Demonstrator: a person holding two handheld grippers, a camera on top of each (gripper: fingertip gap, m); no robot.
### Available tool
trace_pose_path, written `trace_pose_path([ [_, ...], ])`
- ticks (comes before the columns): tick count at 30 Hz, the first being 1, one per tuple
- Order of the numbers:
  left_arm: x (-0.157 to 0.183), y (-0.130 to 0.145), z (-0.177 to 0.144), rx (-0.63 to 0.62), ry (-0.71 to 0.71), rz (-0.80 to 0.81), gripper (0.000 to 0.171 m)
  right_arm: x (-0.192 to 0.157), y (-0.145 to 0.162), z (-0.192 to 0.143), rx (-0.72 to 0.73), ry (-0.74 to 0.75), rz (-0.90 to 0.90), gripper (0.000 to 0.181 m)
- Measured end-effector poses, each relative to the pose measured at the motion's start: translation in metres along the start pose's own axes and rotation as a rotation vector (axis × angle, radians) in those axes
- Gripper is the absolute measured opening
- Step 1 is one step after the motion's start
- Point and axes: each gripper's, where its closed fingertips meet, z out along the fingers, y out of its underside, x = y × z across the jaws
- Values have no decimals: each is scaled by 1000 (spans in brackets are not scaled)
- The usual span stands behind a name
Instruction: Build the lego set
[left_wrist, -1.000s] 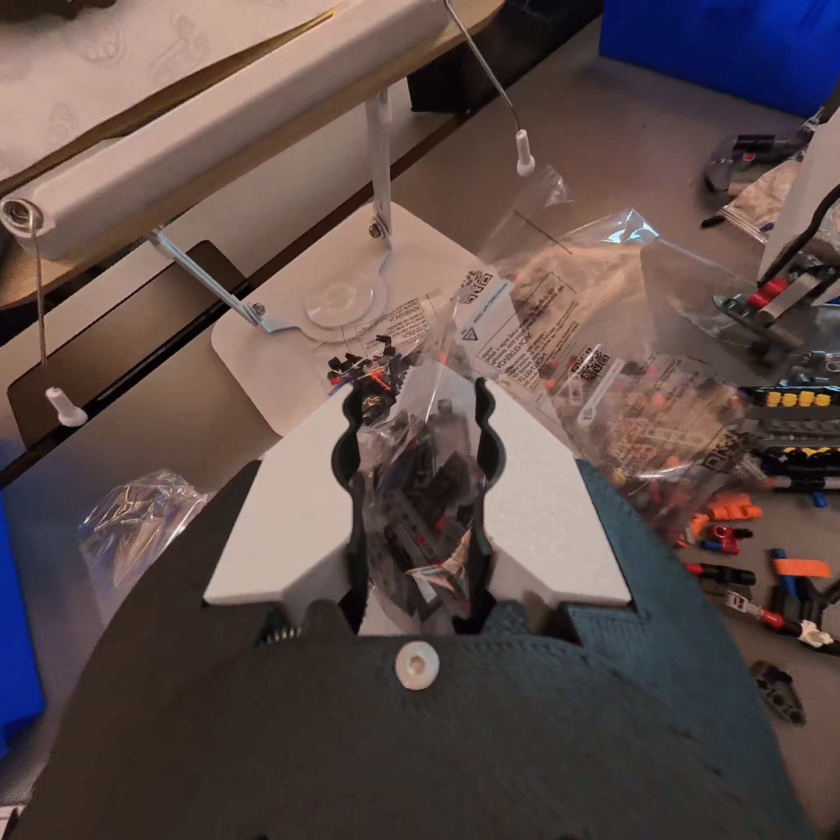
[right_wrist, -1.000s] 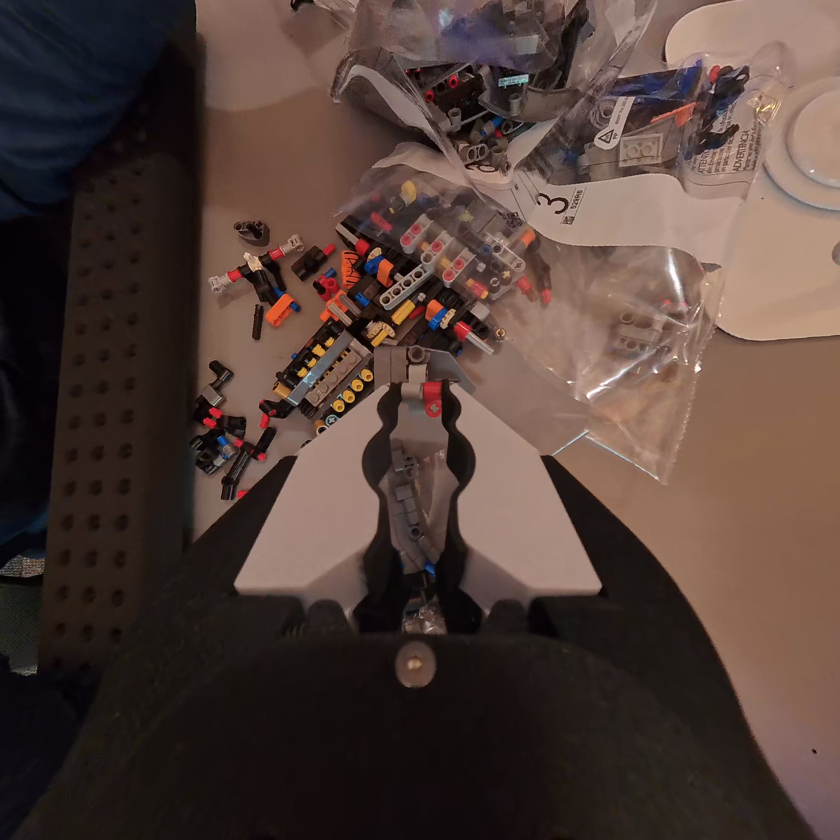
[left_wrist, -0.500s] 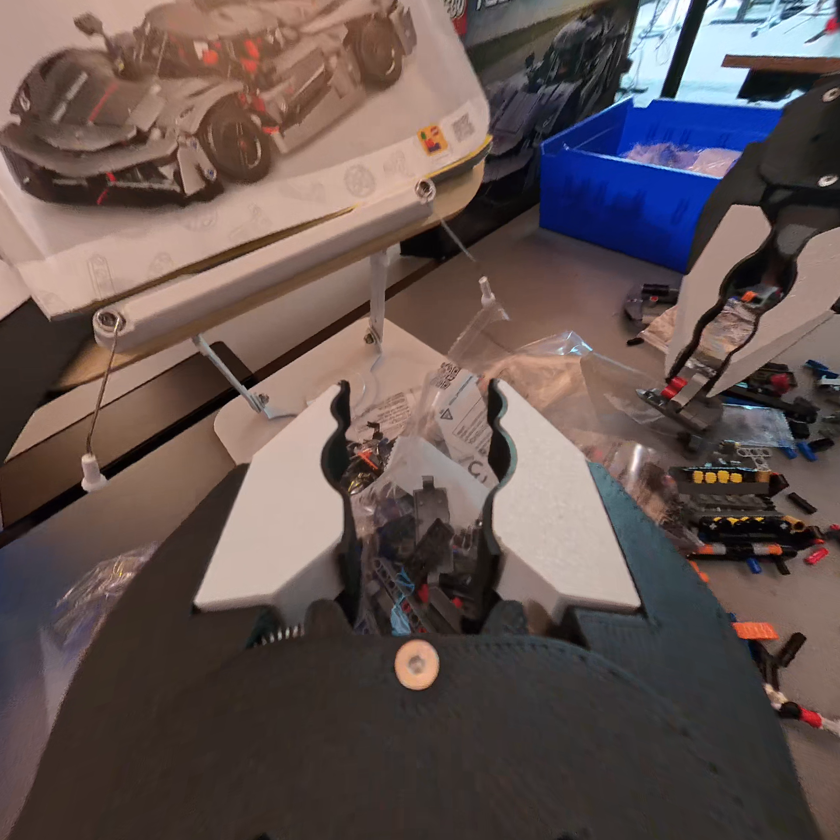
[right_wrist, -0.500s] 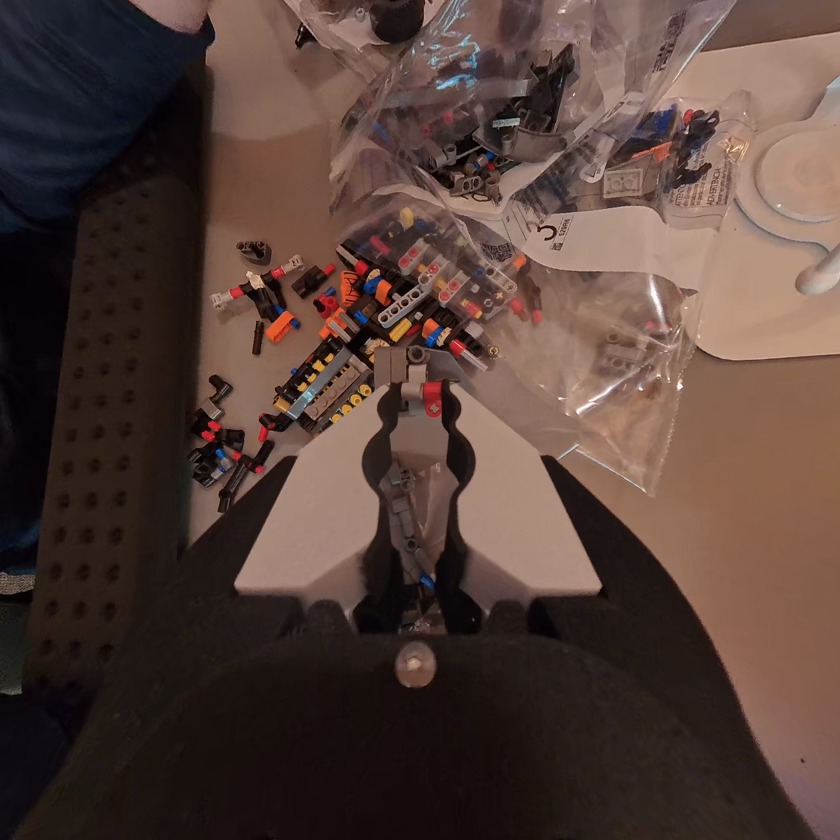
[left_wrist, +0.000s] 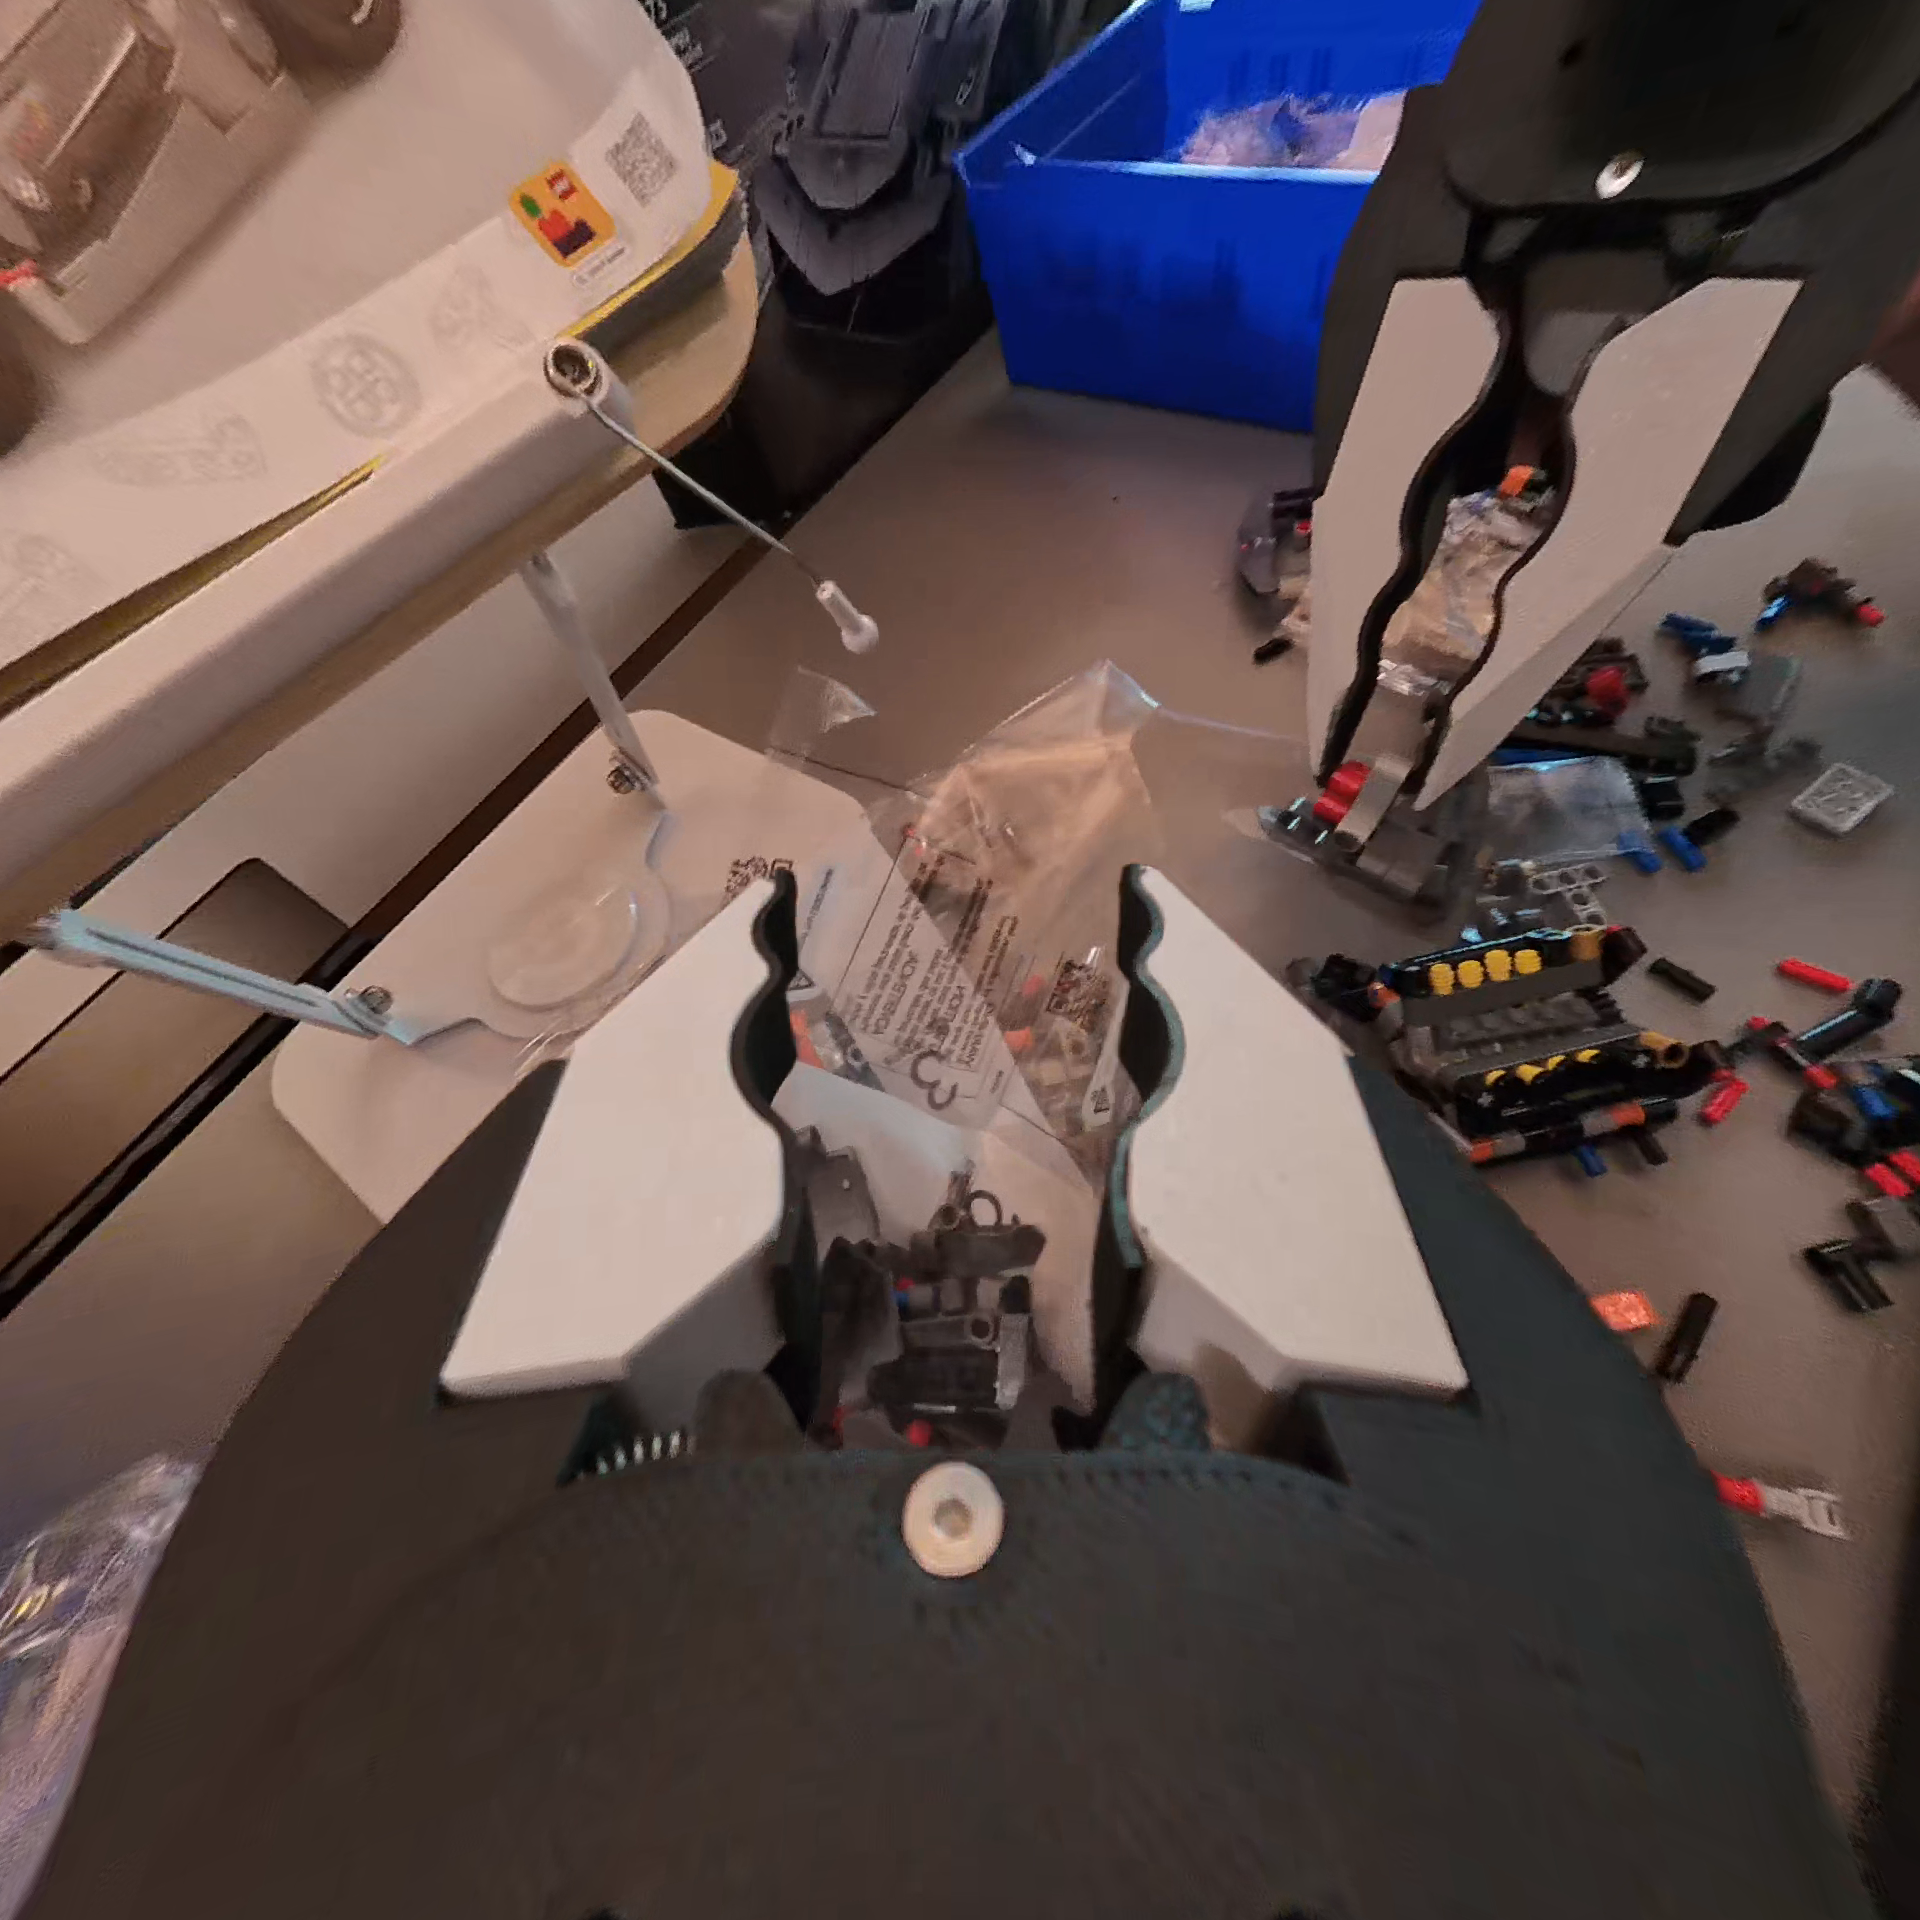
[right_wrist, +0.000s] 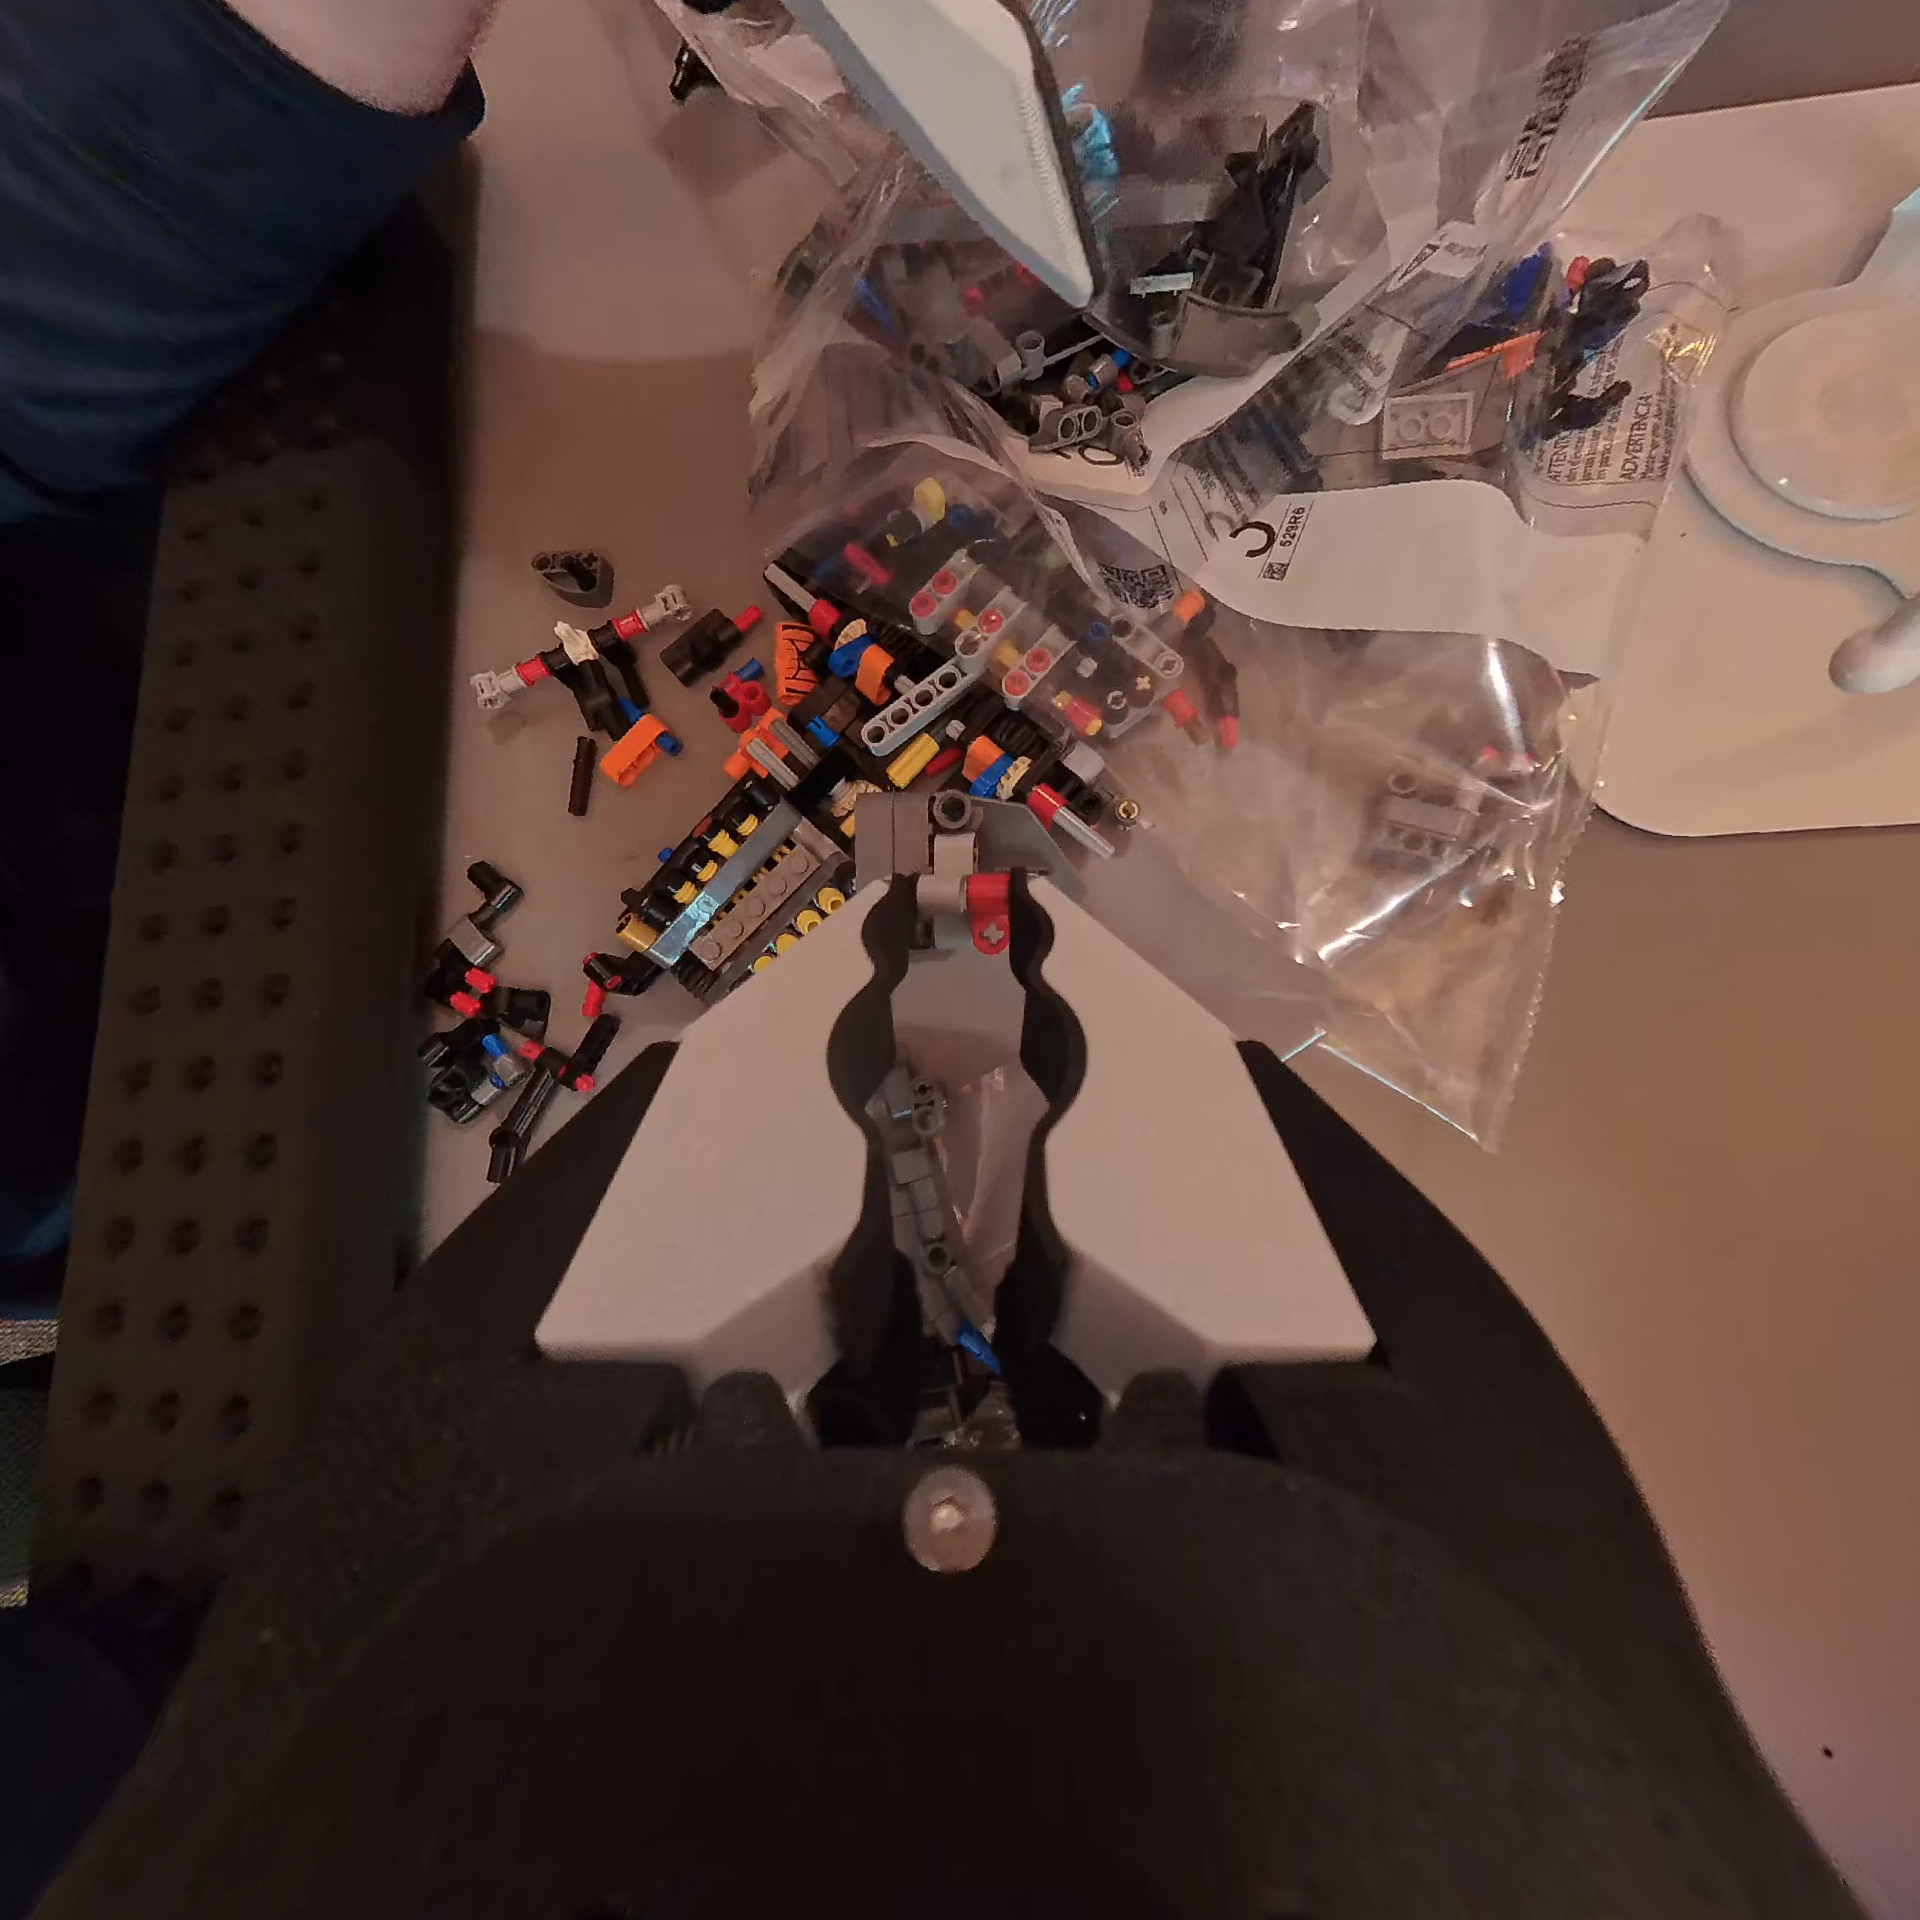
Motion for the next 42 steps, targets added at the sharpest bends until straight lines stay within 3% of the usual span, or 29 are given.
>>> trace_pose_path([
  [11, 42, -19, 17, 60, 204, -70, 55, 1, -14, -1, 57, 34, -30, 16],
  [24, 54, -6, 28, -12, 287, -145, 51, 5, -38, -15, 173, 117, -76, 16],
  [27, 66, -4, 26, -27, 377, -188, 51, 4, -44, -19, 212, 118, -76, 15],
  [32, 65, 1, 27, -53, 356, -162, 52, 3, -47, -21, 224, 129, -86, 15],
  [42, 85, -7, 33, -15, 464, -186, 53, -3, -57, -28, 297, 94, -83, 14],
])
